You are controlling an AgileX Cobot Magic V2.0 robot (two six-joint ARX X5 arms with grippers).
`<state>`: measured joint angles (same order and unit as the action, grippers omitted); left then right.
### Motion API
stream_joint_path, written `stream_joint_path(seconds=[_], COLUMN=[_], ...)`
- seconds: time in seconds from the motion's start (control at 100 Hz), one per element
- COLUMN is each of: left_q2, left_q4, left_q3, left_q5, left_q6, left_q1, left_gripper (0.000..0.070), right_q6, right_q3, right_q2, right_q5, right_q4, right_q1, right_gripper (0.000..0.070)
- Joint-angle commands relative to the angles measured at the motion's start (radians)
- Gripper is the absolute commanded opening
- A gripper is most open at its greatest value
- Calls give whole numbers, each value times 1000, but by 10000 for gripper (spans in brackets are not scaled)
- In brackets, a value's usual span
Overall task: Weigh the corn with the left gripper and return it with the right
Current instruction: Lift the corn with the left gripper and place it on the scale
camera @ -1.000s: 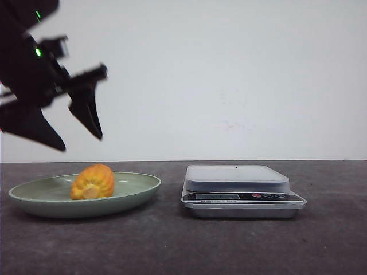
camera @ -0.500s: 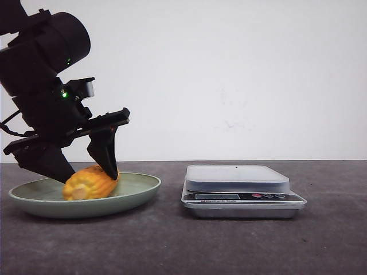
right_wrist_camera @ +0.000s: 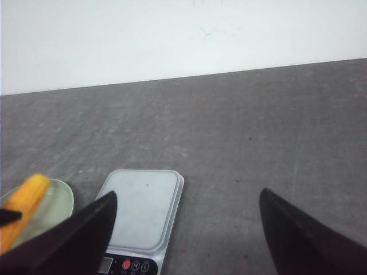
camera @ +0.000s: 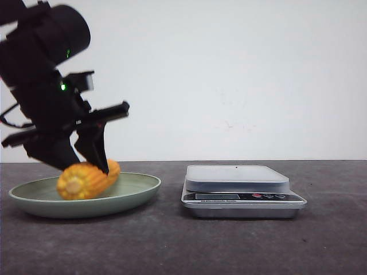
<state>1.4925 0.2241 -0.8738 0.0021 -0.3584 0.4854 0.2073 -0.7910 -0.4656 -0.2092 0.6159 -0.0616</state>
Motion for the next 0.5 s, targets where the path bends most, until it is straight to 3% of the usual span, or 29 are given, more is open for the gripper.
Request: stream_joint_path(seconds=[0.0, 0.23, 0.49], left_q2=[-26, 17, 267], left_q4=[10, 83, 157], left_q3=[-60, -280, -582], left_q5=[10, 5, -14], left_q6=[9, 37, 27], left_q1=[27, 164, 249], left_gripper=[3, 4, 3], right_q6=[-13, -11, -14], right_q3=[-19, -19, -19], right_q2=[-3, -3, -3], right_q5=[0, -1, 0], right_q4=[2, 16, 26], right_q1=[-2, -2, -2], right_gripper=[499, 499, 499])
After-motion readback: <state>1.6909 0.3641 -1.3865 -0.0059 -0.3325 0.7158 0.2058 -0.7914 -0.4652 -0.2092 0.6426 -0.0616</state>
